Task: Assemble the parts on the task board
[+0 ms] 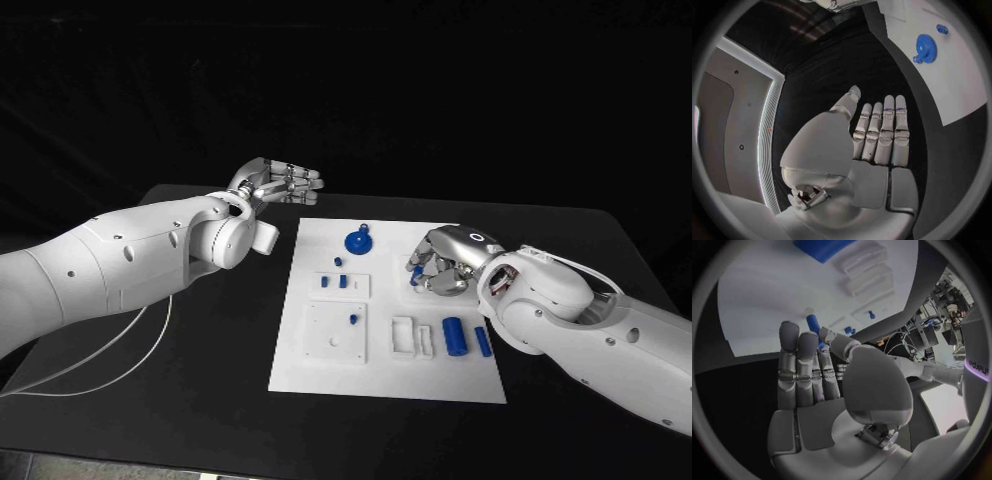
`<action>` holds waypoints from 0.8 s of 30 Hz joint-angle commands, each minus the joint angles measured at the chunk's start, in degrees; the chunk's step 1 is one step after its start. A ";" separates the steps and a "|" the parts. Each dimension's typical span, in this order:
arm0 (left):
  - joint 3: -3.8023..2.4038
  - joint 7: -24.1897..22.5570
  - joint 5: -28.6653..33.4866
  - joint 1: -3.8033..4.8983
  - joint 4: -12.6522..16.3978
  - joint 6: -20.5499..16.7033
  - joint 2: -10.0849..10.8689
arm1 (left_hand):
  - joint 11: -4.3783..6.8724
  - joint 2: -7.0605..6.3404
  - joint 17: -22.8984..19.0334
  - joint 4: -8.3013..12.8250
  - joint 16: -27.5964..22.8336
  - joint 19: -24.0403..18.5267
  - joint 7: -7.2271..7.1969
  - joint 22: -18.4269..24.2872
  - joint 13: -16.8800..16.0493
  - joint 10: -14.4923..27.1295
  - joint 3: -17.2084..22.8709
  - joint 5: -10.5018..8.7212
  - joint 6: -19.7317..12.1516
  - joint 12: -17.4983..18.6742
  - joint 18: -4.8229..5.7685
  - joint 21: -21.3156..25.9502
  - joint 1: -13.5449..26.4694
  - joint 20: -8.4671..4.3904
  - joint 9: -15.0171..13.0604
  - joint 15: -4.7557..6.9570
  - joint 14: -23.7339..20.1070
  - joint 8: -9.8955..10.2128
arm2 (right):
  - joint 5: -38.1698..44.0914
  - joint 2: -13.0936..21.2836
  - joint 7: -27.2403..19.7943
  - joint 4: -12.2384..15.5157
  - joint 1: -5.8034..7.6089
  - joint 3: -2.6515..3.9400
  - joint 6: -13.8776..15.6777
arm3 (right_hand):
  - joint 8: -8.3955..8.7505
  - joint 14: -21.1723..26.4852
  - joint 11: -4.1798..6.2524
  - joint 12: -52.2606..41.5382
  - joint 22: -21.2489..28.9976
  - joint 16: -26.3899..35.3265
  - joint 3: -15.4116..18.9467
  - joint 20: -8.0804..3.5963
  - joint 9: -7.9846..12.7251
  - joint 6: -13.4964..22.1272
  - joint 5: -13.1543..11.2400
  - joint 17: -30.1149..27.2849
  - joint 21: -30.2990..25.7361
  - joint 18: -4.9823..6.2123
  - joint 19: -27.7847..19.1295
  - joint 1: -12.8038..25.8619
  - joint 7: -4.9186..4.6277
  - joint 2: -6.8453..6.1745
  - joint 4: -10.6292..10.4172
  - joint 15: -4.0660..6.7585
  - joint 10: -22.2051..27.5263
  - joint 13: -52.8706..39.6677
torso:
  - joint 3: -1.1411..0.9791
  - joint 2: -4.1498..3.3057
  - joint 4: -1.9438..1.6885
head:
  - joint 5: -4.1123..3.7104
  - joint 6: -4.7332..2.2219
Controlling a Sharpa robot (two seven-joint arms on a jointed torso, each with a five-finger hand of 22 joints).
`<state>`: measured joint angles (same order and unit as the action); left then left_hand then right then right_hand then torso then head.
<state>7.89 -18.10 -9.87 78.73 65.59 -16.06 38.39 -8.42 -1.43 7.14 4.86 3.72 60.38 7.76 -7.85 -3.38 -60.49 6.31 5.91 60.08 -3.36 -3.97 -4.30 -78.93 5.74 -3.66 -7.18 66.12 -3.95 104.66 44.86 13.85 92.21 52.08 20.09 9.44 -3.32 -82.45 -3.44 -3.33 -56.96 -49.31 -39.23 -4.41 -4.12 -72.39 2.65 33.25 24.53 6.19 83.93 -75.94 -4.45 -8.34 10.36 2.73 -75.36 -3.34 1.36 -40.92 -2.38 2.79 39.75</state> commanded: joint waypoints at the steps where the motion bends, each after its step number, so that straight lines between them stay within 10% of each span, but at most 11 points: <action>1: -0.05 -0.34 0.26 0.04 -0.18 0.75 -0.25 | -0.06 0.28 0.01 -0.07 -0.21 -0.01 0.19 0.11 0.03 0.42 -0.27 -0.45 0.34 -0.03 0.47 -0.20 0.17 0.37 0.06 0.09 -0.40 0.05 | 1.22 0.27 -0.98 1.55 0.08 0.54 3.51 | -0.35 -0.04 1.86 -0.17 -0.21 0.21 0.15 -0.34 0.11 -0.39 0.08 0.04 0.16 0.82 1.28 -0.53 -0.06 0.54 -0.55 0.55 -2.12 -0.15 | 0.03 0.06 0.02 | 0.19 0.06; 7: -0.05 -0.19 0.26 0.02 -0.59 0.99 -0.61 | -0.06 0.28 0.01 -0.07 -0.21 -0.01 0.19 0.11 0.03 0.42 -0.27 -0.45 0.34 -0.03 0.47 -0.20 0.17 0.37 0.06 0.09 -0.40 0.05 | 1.52 0.65 -1.53 5.42 0.32 2.30 4.25 | -0.37 -0.08 1.90 -0.17 -0.54 0.30 0.19 -0.47 0.11 -0.51 0.09 0.15 0.05 0.84 1.35 -0.79 -0.02 0.38 -0.67 0.68 -2.25 -0.14 | 0.05 0.04 -0.04 | 0.58 0.14; 15: -0.05 -0.10 0.26 0.02 -0.82 1.10 -0.83 | -0.10 0.27 0.03 -0.12 -0.21 -0.04 0.21 0.20 0.03 0.53 -0.42 -0.57 0.29 -0.02 0.46 -0.18 0.11 0.41 0.06 0.05 -0.50 0.06 | 1.18 -0.80 -2.71 8.31 0.43 2.65 3.57 | -0.36 -0.05 1.92 -0.17 -0.77 0.43 0.22 -0.50 0.11 -0.58 0.09 0.24 -0.14 0.83 1.32 -0.78 -0.01 0.29 -0.69 0.71 -2.33 -0.15 | 0.15 0.07 0.11 | 1.51 0.24; 24: -0.04 0.18 0.26 -0.04 -1.42 1.51 -1.67 | -0.10 0.27 0.03 -0.12 -0.21 -0.04 0.21 0.20 0.03 0.53 -0.42 -0.57 0.29 -0.02 0.46 -0.18 0.11 0.41 0.06 0.05 -0.50 0.06 | 0.99 -4.48 -4.34 8.68 0.43 -1.40 2.78 | -0.35 -0.06 1.92 -0.16 -0.92 0.58 0.30 -0.56 0.12 -0.53 0.09 0.28 -0.34 0.85 1.36 -0.75 -0.02 0.44 -0.53 0.77 -2.29 -0.14 | 0.20 0.17 -0.11 | 2.81 0.33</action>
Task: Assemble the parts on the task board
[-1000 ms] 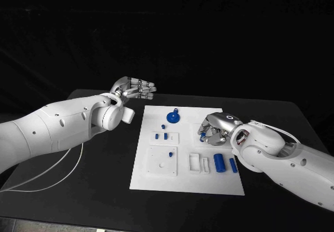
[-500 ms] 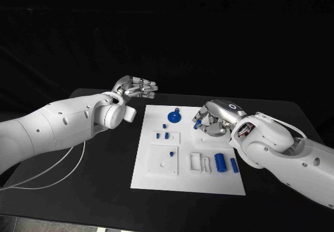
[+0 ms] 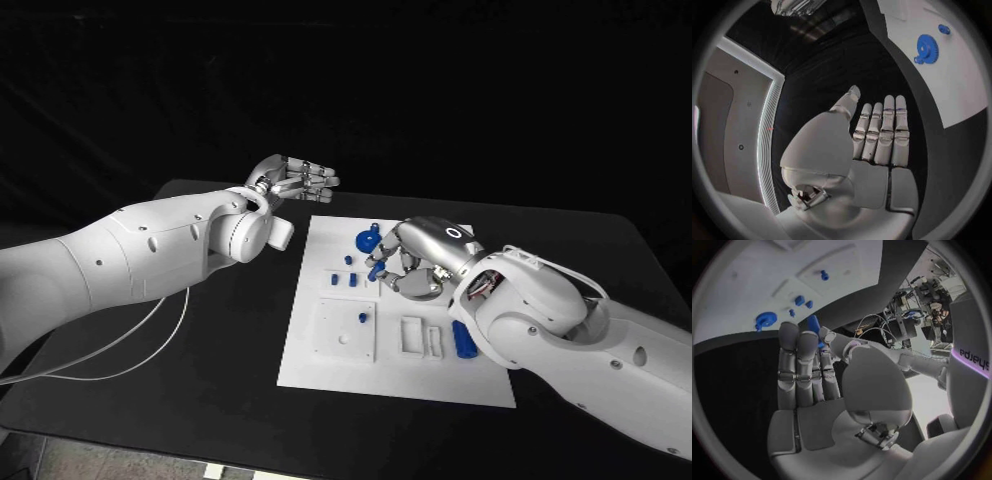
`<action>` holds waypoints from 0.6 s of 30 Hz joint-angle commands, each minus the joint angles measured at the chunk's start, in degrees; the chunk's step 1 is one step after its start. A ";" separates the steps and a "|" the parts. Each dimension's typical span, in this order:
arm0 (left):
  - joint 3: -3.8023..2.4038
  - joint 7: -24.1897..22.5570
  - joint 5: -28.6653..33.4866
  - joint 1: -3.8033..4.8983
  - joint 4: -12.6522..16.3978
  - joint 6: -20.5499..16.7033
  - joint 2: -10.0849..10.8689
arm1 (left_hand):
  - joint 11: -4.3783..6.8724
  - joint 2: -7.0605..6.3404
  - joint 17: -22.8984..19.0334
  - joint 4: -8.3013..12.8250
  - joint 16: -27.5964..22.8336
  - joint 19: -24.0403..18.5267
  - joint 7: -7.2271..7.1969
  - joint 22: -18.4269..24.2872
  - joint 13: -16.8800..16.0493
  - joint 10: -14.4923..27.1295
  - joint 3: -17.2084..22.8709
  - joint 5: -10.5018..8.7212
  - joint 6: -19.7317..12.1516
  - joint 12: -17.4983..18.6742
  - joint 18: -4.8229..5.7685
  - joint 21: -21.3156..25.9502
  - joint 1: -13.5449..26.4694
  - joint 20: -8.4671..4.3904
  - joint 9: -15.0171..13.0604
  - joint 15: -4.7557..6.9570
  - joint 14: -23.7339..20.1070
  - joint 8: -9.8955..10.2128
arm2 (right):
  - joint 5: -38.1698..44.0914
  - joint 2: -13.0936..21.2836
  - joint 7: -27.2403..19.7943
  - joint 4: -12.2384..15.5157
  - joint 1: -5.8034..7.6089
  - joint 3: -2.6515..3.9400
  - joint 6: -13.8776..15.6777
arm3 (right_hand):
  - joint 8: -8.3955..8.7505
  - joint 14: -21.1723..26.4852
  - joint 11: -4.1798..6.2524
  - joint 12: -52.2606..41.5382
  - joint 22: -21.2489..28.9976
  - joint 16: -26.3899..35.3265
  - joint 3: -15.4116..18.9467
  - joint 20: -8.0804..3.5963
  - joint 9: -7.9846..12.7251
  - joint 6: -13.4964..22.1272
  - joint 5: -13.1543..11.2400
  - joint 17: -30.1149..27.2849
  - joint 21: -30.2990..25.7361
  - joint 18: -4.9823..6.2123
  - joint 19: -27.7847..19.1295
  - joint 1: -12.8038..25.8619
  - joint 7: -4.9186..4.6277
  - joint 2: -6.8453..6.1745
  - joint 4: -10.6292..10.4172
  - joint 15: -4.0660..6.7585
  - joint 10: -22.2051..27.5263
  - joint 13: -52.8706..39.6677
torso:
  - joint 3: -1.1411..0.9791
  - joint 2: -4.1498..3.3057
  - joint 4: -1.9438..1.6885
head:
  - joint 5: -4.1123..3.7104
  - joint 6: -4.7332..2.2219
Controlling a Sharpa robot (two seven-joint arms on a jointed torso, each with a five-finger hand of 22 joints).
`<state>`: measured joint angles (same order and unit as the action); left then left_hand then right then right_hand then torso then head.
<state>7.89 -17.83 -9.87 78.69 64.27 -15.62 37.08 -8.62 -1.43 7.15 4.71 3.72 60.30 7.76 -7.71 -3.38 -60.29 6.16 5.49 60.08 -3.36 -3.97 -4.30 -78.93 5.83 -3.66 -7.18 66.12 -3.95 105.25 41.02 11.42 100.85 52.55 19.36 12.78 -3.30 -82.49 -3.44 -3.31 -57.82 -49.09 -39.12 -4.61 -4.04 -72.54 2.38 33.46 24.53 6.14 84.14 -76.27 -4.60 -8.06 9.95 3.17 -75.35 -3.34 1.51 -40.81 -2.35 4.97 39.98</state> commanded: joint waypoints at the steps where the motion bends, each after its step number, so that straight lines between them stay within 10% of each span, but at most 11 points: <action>1: -0.04 -0.06 0.26 -0.01 -0.20 1.09 -0.50 | 0.09 0.34 0.08 -0.11 -0.21 0.02 0.21 0.20 0.03 0.34 -0.45 -0.17 0.27 -0.02 0.46 -0.19 0.06 0.35 0.06 0.04 -0.52 0.06 | 0.40 -1.02 -2.07 -0.02 -0.04 -1.29 -0.72 | -0.36 -0.02 1.91 -0.18 -0.07 0.37 0.19 -0.36 0.03 -0.38 0.36 0.08 -0.35 0.90 1.16 -0.42 0.13 0.17 -0.11 0.34 -2.30 -0.14 | 0.07 0.05 -0.15 | 0.81 0.14; 18: -0.03 0.36 0.26 -0.11 -0.88 1.70 -1.94 | 0.07 0.38 0.10 -0.20 -0.21 -0.01 0.24 0.34 0.03 0.43 -0.56 -0.17 0.17 -0.03 0.45 -0.19 -0.02 0.39 0.06 0.01 -0.62 0.06 | 1.16 -5.10 -3.31 -2.75 -0.04 -9.58 -1.55 | -0.36 -0.07 1.87 -0.19 -0.61 0.71 0.37 -0.41 0.04 -0.26 0.36 0.30 -0.97 0.94 1.29 -0.17 0.10 0.60 0.63 0.39 -2.20 -0.14 | -0.14 -0.15 -0.01 | 1.86 0.27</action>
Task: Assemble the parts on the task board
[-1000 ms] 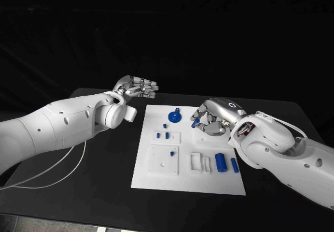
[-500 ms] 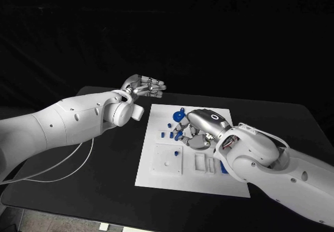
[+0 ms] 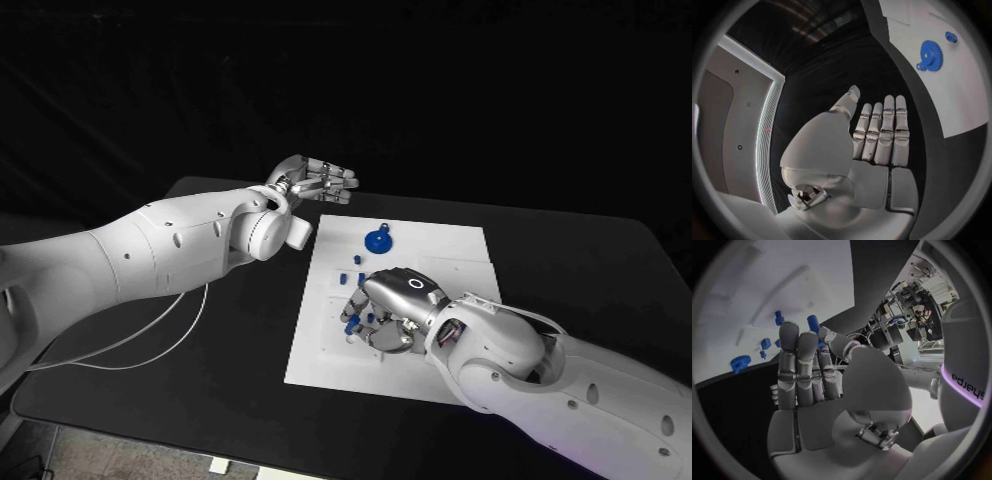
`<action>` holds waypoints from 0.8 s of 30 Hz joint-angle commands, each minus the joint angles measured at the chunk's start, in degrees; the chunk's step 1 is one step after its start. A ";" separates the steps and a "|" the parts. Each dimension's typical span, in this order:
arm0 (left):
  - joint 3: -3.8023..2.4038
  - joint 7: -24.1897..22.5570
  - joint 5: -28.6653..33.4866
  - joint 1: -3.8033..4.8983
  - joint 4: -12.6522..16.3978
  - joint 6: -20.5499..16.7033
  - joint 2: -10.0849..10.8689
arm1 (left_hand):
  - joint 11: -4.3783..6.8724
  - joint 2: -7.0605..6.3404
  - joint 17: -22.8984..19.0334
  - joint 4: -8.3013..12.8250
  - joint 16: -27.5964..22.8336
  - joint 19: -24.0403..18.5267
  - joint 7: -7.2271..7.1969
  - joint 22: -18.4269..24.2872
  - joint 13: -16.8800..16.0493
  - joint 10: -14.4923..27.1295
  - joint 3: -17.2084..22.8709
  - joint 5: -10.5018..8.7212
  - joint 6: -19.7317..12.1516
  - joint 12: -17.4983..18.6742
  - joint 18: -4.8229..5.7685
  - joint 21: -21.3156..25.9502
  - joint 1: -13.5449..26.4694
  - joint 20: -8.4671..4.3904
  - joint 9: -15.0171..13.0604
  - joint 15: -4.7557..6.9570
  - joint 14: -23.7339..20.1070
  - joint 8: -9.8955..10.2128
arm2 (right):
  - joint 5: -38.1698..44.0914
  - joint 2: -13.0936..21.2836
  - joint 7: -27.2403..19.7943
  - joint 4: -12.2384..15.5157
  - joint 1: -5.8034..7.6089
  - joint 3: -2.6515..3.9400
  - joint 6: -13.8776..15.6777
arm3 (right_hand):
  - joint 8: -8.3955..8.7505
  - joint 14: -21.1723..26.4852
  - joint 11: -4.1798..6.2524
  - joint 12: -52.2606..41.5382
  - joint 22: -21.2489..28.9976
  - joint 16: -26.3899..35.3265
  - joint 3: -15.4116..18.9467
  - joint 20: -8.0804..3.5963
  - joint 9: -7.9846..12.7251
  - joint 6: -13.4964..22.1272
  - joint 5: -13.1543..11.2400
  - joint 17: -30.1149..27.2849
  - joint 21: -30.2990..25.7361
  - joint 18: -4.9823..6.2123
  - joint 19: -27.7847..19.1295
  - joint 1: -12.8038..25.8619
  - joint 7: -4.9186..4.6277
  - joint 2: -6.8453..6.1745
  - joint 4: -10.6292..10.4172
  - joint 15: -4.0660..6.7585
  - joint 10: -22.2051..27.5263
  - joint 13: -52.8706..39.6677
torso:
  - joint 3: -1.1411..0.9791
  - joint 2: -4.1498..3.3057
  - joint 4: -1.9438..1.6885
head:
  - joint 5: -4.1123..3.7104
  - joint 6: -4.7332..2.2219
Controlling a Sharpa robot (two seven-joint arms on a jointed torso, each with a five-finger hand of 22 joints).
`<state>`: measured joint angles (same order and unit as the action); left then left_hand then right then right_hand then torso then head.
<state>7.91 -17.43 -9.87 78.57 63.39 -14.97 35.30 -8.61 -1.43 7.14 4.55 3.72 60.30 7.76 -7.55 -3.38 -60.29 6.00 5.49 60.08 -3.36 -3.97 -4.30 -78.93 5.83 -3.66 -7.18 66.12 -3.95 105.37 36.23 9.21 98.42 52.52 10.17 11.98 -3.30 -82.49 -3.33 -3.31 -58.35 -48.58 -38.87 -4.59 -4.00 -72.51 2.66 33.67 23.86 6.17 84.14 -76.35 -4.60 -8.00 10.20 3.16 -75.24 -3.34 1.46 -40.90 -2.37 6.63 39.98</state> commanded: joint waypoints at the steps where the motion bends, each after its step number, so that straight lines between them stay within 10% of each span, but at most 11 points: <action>1: -0.05 -0.04 0.26 0.01 0.00 1.07 -0.17 | 0.06 0.38 0.10 -0.05 -0.21 -0.01 0.24 0.18 0.03 0.44 -0.41 -0.17 0.17 -0.03 0.45 -0.19 -0.02 0.39 0.06 0.00 -0.62 0.06 | 1.12 -0.43 -1.11 -0.45 -0.01 -0.61 -0.73 | -0.36 -0.08 1.76 -0.19 -0.21 0.25 0.07 -0.42 0.00 -0.26 0.08 0.13 -0.39 0.92 1.35 0.00 0.09 0.61 0.48 0.40 -2.30 -0.14 | -0.10 -0.06 0.01 | 0.22 0.30; 24: -0.04 0.14 0.26 -0.04 -0.01 1.43 -0.10 | 0.06 0.38 0.10 -0.05 -0.21 -0.01 0.24 0.18 0.03 0.44 -0.41 -0.17 0.17 -0.03 0.45 -0.19 -0.02 0.39 0.06 0.00 -0.62 0.06 | 3.58 -1.07 0.07 -1.64 -0.08 -1.89 -0.40 | -0.38 -0.11 1.79 -0.20 -0.74 0.37 -0.16 -0.52 -0.02 -0.41 0.09 0.30 -0.72 0.96 1.43 0.19 0.14 0.58 0.90 0.49 -2.43 -0.15 | -0.02 0.01 0.03 | 0.31 1.01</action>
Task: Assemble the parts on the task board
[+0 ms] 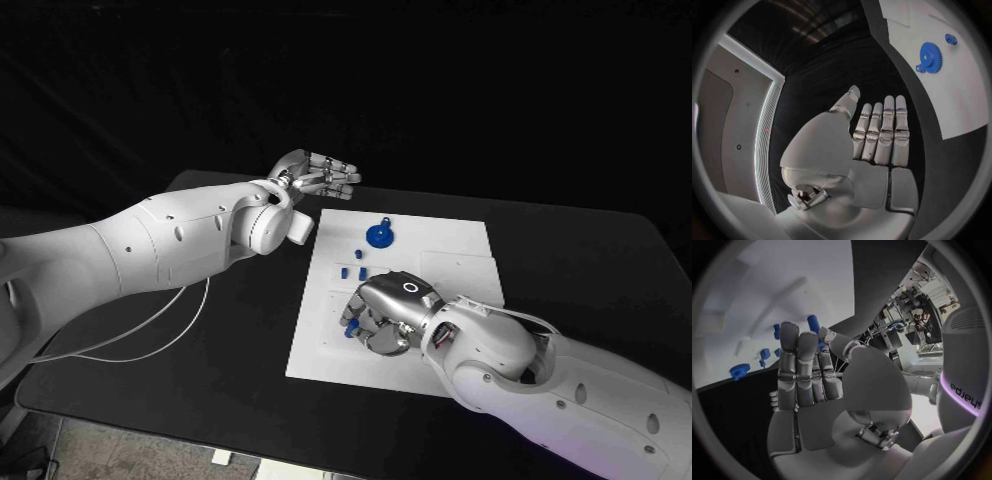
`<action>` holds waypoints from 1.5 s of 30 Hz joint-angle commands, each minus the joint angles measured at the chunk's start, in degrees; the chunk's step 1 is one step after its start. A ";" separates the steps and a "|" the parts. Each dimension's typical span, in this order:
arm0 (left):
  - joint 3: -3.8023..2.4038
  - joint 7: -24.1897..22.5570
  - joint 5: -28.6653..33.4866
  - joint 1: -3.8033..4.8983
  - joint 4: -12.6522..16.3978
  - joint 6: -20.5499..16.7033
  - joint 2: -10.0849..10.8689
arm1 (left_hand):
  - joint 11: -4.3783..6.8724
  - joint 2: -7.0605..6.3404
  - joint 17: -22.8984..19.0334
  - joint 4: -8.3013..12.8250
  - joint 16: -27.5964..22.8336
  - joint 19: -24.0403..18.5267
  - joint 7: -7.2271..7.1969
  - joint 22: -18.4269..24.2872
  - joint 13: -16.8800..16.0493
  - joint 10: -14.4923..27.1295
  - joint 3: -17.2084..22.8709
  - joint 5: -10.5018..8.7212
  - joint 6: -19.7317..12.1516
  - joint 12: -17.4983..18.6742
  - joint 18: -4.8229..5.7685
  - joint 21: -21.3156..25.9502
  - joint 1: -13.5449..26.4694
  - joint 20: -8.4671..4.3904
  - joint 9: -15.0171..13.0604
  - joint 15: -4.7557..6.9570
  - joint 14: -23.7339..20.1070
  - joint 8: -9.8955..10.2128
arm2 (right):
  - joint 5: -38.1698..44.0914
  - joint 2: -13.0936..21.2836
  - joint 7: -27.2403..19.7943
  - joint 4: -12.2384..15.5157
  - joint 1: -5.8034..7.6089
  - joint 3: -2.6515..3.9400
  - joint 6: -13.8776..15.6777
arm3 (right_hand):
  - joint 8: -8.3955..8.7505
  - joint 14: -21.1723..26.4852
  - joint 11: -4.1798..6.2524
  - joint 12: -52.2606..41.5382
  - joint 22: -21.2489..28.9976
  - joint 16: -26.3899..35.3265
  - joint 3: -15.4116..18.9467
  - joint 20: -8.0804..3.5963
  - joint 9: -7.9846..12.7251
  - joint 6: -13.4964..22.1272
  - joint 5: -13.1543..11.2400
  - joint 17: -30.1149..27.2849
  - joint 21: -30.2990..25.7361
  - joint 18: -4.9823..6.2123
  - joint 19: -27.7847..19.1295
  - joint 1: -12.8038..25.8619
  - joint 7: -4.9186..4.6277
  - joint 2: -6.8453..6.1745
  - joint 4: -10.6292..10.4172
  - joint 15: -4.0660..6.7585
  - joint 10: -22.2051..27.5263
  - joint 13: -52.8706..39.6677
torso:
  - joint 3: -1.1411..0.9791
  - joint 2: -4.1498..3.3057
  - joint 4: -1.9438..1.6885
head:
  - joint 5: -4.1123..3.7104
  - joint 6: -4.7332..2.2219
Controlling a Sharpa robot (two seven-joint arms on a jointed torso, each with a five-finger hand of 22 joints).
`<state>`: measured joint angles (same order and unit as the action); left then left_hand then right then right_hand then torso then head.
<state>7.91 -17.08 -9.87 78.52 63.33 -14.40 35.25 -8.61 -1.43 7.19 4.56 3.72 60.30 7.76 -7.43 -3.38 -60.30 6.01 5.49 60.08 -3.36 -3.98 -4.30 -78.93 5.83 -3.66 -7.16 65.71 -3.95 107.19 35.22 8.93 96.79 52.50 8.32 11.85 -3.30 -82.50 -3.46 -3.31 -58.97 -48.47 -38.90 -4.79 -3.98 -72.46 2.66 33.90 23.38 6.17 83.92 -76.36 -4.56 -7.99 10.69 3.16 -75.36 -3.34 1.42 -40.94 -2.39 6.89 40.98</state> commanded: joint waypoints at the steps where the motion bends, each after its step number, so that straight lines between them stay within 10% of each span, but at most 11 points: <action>1: -0.05 -0.20 0.26 0.01 0.04 0.87 -0.05 | 0.06 0.38 0.06 -0.05 -0.21 -0.01 0.24 0.06 0.03 0.44 -0.41 -0.18 0.17 -0.03 0.45 -0.19 -0.02 0.39 0.06 -0.01 -0.21 0.06 | 1.85 -0.06 0.40 -0.02 -0.06 -0.05 -0.23 | -0.39 -0.10 1.91 -0.20 -0.12 0.25 -0.13 -0.32 -0.04 -0.46 0.09 0.08 -0.24 0.96 1.65 0.20 0.11 0.58 0.42 0.50 -2.30 -0.15 | 0.01 0.04 0.05 | 0.06 0.00; 45: -0.04 0.07 0.14 -0.02 0.03 1.08 0.08 | 0.00 0.29 0.12 -0.26 -0.22 -0.03 0.27 0.44 0.02 0.66 -0.62 -0.21 0.07 -0.03 0.43 -0.25 -0.14 0.45 0.06 -0.06 -0.34 0.04 | 3.49 0.08 2.00 -0.25 -0.09 -0.11 -3.62 | -0.38 -0.13 1.94 -0.20 -1.02 0.56 -0.12 -0.37 -0.06 -0.56 0.09 0.20 -0.91 0.94 1.71 0.39 0.13 0.69 0.78 0.55 -2.41 -0.15 | 0.06 0.06 0.01 | 0.39 0.40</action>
<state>7.92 -16.72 -9.89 78.47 63.29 -14.04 35.38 -8.62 -1.43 7.22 4.33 3.72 60.30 7.76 -7.04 -3.38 -59.89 5.78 5.49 60.07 -3.36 -3.97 -4.30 -78.93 5.83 -3.66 -7.16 65.71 -3.95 109.58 35.27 10.12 96.55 52.52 8.29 9.83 -3.48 -82.71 -3.47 -3.31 -59.94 -48.13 -38.98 -4.67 -3.97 -72.60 2.38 34.02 22.65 6.18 84.02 -76.02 -4.41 -7.86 11.25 3.35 -75.38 -3.37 1.49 -40.91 -2.38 7.25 41.35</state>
